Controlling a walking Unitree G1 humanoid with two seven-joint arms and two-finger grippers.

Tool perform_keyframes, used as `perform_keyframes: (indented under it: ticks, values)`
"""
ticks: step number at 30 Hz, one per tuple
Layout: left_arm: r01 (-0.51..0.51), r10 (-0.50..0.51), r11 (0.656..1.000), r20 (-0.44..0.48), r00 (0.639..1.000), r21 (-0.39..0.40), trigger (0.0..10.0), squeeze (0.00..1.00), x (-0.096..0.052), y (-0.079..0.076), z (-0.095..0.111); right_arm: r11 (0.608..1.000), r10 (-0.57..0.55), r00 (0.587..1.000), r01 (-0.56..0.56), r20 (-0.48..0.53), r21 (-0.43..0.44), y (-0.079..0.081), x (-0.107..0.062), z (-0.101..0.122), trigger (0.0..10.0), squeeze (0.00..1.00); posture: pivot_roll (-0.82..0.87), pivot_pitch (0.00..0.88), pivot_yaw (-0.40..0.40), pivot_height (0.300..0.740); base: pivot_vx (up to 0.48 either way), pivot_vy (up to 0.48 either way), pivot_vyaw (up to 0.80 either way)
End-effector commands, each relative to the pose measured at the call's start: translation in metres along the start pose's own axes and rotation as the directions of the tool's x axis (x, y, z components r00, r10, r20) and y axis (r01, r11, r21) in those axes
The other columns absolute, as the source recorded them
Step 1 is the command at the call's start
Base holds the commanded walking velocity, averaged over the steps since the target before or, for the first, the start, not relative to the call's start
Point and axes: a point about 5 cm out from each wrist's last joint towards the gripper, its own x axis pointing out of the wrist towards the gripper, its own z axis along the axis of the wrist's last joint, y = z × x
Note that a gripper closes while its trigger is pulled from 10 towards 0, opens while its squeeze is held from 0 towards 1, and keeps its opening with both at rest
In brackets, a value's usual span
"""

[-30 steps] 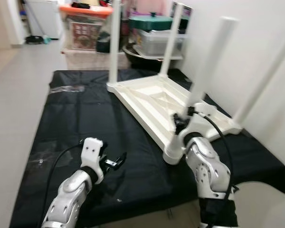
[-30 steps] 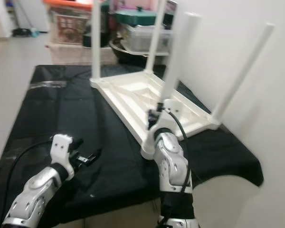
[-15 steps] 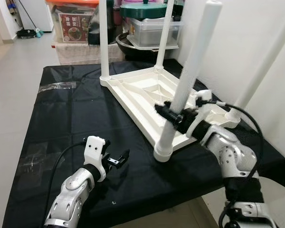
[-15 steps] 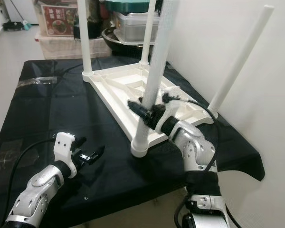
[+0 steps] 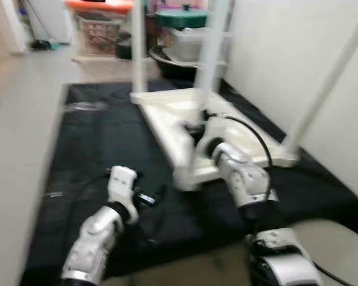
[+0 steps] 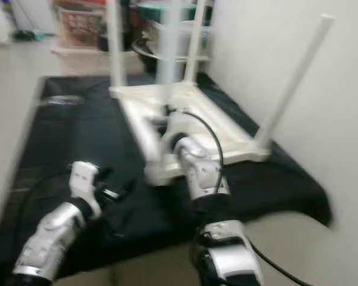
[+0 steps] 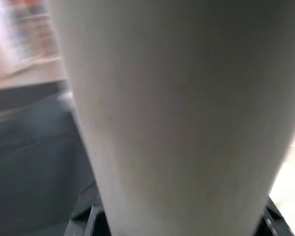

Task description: Building children table

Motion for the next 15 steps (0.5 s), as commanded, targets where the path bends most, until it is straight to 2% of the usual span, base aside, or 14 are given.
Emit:
perform_keyframes:
  ticks: [1, 2, 3, 4, 5, 6, 7, 9, 10, 11, 13, 14, 15]
  values:
    - [0.005, -0.005, 1.0, -0.001, 1.0, 0.013, 10.0, 0.0, 0.003, 0.0, 0.003, 0.992, -0.12, 0.961, 0.11, -0.248, -0.055, -0.017, -0.02, -0.057, 0.0, 0.0, 0.07, 0.0, -0.088, 0.74, 0.0, 0.0, 0.0]
    - [0.007, -0.007, 1.0, 0.001, 1.0, 0.012, 10.0, 0.0, 0.003, -0.001, 0.004, 0.992, -0.113, 0.969, 0.097, -0.219, -0.081, -0.014, -0.029, -0.054, 0.0, 0.0, 0.07, 0.0, -0.085, 0.74, 0.0, 0.0, 0.0]
    - [0.007, -0.007, 1.0, 0.001, 1.0, 0.012, 10.0, 0.0, 0.003, -0.001, 0.004, 0.992, -0.113, 0.969, 0.097, -0.219, -0.081, -0.014, -0.029, -0.054, 0.0, 0.0, 0.07, 0.0, -0.085, 0.74, 0.0, 0.0, 0.0]
    - [0.014, -0.014, 1.0, 0.001, 1.0, 0.009, 10.0, 0.0, 0.003, -0.003, 0.004, 0.994, -0.036, 0.981, 0.015, -0.191, -0.109, -0.003, -0.037, -0.048, 3.5, 0.0, 0.06, 0.0, -0.079, 0.74, 0.0, 0.0, 0.0]
    - [0.019, -0.019, 1.0, -0.001, 1.0, 0.007, 10.0, 0.0, 0.003, -0.003, 0.004, 0.991, 0.034, 0.983, -0.057, -0.181, -0.12, 0.006, -0.042, -0.045, 3.5, 0.0, 0.06, 0.0, -0.077, 0.74, 0.0, 0.0, 0.0]
    - [0.019, -0.019, 1.0, -0.001, 1.0, 0.007, 10.0, 0.0, 0.003, -0.003, 0.004, 0.991, 0.034, 0.983, -0.057, -0.181, -0.12, 0.006, -0.042, -0.045, 3.5, 0.0, 0.06, 0.0, -0.077, 0.74, 0.0, 0.0, 0.0]
    - [0.022, -0.022, 1.0, -0.009, 1.0, 0.009, 10.0, 0.0, 0.003, -0.003, 0.002, 0.98, 0.131, 0.979, -0.151, -0.153, -0.126, 0.017, -0.045, -0.037, 10.0, 0.0, 0.05, 0.0, -0.073, 0.74, 0.0, 0.0, 0.0]
    - [0.027, -0.027, 1.0, -0.006, 1.0, 0.007, 10.0, 0.0, 0.004, -0.003, 0.004, 0.96, 0.268, 0.96, -0.274, -0.086, -0.063, 0.029, -0.046, -0.023, 10.0, 0.0, 0.06, 0.0, -0.071, 0.74, 0.0, 0.0, 0.0]
    - [0.029, -0.029, 1.0, -0.003, 1.0, 0.01, 10.0, 0.0, 0.005, -0.003, 0.005, 0.947, 0.316, 0.948, -0.318, -0.039, -0.043, 0.03, -0.044, -0.015, 10.0, 1.0, 0.06, 0.0, -0.075, 0.74, 0.0, 0.0, 0.0]
    - [0.029, -0.029, 1.0, -0.003, 1.0, 0.01, 10.0, 0.0, 0.005, -0.003, 0.005, 0.947, 0.316, 0.948, -0.318, -0.039, -0.043, 0.03, -0.044, -0.015, 10.0, 1.0, 0.06, 0.0, -0.075, 0.74, 0.0, 0.0, 0.0]
    - [0.027, -0.027, 1.0, 0.005, 1.0, 0.011, 10.0, 0.0, 0.006, -0.003, 0.006, 0.942, 0.333, 0.943, -0.333, 0.005, -0.035, 0.032, -0.033, -0.003, 10.0, 1.0, 0.06, 0.0, -0.087, 0.74, 0.0, 0.0, 0.0]
    - [0.022, -0.022, 1.0, 0.02, 1.0, -0.001, 10.0, 0.0, 0.006, -0.002, 0.009, 0.923, 0.385, 0.923, -0.384, 0.029, -0.022, 0.033, -0.028, 0.009, 10.0, 0.0, 0.07, 0.0, -0.092, 0.74, 0.0, 0.0, 0.0]
    - [0.022, -0.022, 1.0, 0.02, 1.0, -0.001, 10.0, 0.0, 0.006, -0.002, 0.009, 0.923, 0.385, 0.923, -0.384, 0.029, -0.022, 0.033, -0.028, 0.009, 10.0, 0.0, 0.07, 0.0, -0.092, 0.74, 0.0, 0.0, 0.0]
